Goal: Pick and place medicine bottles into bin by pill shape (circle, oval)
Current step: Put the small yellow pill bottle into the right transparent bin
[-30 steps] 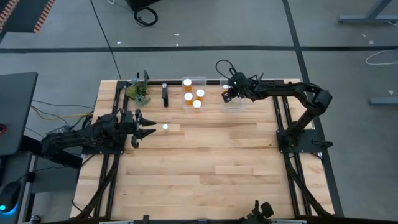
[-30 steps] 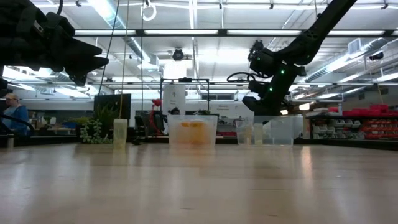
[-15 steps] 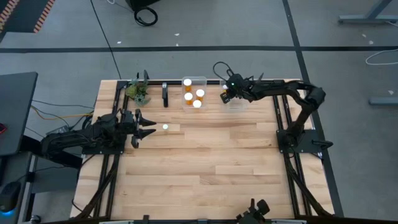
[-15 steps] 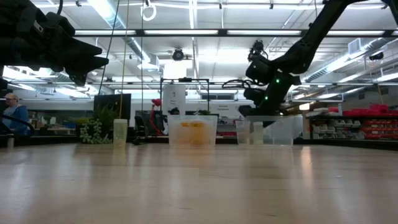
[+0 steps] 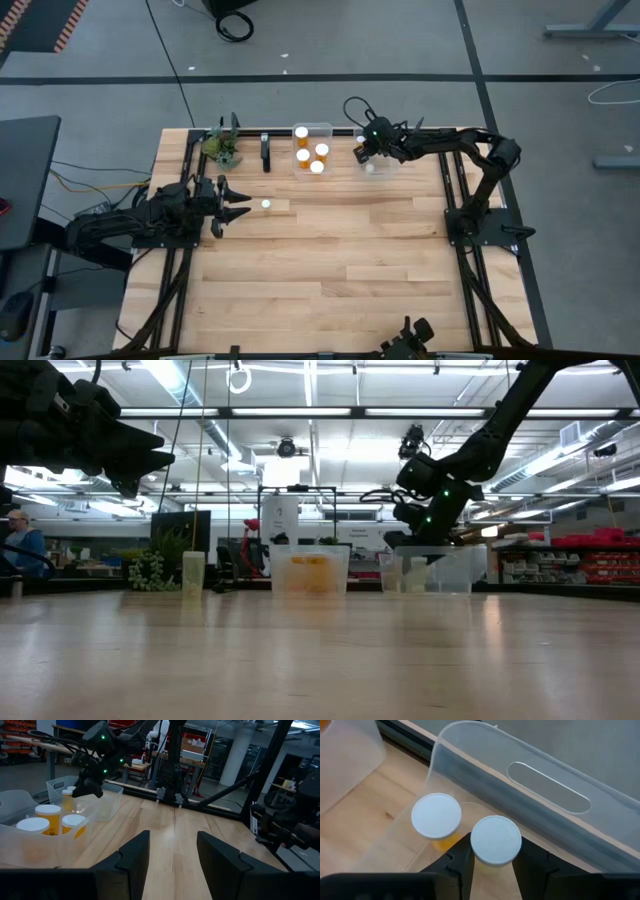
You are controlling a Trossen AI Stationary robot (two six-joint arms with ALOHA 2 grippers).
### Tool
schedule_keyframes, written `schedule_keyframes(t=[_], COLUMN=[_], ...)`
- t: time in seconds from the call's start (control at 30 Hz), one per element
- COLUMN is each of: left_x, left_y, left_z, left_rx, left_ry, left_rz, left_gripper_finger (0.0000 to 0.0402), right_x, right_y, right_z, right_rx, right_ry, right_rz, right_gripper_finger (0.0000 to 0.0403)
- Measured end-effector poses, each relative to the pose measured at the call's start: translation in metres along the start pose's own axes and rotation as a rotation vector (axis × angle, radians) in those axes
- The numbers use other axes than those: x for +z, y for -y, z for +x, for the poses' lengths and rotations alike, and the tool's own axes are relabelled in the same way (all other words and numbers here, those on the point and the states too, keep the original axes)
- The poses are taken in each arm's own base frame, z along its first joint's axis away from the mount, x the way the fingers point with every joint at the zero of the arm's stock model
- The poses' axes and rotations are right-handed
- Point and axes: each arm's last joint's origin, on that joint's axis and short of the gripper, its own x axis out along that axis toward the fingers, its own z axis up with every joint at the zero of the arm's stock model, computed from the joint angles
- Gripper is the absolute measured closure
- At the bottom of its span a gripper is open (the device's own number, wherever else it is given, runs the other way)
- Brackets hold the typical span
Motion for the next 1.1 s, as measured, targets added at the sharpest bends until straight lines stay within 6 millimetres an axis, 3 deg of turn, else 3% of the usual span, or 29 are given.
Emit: schedule_keyframes(t=[0.77,1.1], left_x=[0.0,0.0], left_y=[0.0,0.0], left_z=[0.0,0.0], left_rx=[0.0,0.0], left_ry=[0.0,0.0], left_rz=[0.0,0.0], left_gripper_finger=[0.023,0.023], right_x=[-0.004,0.015], right_y=[0.0,0.009], right_z=[-0.002,-0.044], right_rx=[0.015,0.021], right_ry=[-0.035,0.023], right_rz=[-0.012,-0.002], right_gripper_finger=[0.0185,0.0183])
